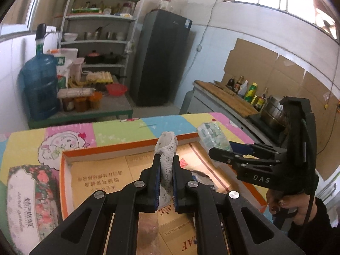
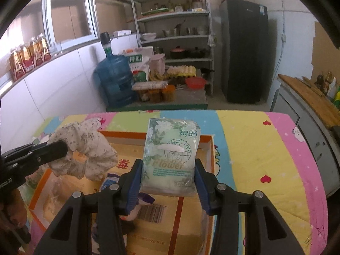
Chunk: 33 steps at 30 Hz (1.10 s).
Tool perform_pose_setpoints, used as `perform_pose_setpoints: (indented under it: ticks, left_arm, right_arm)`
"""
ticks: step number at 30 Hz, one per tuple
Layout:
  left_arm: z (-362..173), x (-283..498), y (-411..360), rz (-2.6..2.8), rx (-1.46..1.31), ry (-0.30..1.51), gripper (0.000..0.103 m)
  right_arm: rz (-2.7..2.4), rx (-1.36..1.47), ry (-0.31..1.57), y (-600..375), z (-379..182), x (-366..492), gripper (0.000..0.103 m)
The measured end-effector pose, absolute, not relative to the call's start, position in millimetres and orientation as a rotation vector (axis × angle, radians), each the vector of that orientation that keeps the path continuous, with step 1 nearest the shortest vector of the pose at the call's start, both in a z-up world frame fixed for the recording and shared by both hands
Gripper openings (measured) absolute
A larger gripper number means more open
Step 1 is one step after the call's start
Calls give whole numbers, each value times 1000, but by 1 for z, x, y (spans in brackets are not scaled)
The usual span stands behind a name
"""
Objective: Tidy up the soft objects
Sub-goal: 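Carry the scrunchie with the left tool while the right tool carries the tissue packet to the box, then release the scrunchie from the left tool while the right tool sets the tissue packet in the box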
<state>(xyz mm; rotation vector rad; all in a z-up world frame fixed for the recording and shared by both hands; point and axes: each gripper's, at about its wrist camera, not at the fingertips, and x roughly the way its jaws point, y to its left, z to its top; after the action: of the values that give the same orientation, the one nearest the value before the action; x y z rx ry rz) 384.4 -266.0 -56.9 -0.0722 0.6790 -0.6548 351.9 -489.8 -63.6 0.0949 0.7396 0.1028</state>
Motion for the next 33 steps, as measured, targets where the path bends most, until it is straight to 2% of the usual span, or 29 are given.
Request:
perform_pose_setpoints:
  ticks: [15, 19, 23, 30, 33]
  left_arm:
    - [-81, 396, -270, -621, -54, 761, 11]
    - [-82, 397, -269, -627, -62, 767, 27]
    - [-82, 395, -268, -627, -56, 763, 50]
    - [-80, 388, -269, -622, -32, 752, 51]
    - [-78, 384, -265, -621, -31, 741, 51]
  right_arm:
    - [124, 47, 882, -481, -86, 370, 48]
    - [126, 38, 911, -479, -89, 373, 48]
    - [122, 20, 918, -475, -91, 374, 49]
    - [114, 9, 923, -474, -90, 373, 53]
    - [114, 15, 920, -475, -90, 372, 65]
